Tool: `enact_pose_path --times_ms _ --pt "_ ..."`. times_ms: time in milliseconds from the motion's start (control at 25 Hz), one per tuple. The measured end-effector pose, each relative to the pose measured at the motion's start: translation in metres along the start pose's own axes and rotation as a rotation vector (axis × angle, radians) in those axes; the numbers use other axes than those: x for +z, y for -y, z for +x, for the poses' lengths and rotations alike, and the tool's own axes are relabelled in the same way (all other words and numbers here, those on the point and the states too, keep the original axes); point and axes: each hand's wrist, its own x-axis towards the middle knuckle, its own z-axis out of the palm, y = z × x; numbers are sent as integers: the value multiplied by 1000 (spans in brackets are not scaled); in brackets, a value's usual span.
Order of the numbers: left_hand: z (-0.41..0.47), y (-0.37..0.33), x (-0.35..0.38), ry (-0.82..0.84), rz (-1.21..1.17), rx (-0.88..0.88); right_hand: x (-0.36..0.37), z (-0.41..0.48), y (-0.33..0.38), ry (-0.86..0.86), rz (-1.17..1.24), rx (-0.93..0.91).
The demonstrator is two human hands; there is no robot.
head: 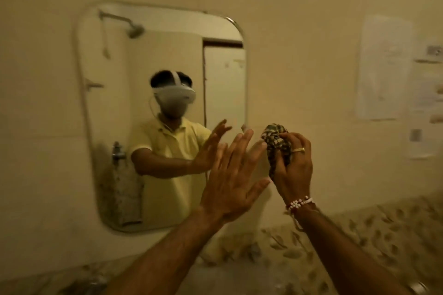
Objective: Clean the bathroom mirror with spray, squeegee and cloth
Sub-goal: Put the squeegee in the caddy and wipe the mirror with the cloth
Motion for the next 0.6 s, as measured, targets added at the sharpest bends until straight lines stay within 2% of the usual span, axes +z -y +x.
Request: enact_pose_path --times_ms 160,320,480,600 --pt "-14 68 -75 -76 114 -40 80 32 91 4 131 -122" --pt "-24 120 -132 -128 197 -84 125 83 154 -77 110 -231" --pt "-29 165 -174 -157 334 -100 140 147 182 -203 -31 -237" --pt "-27 187 -195 -183 390 -161 152 176 187 -263 -25 -189"
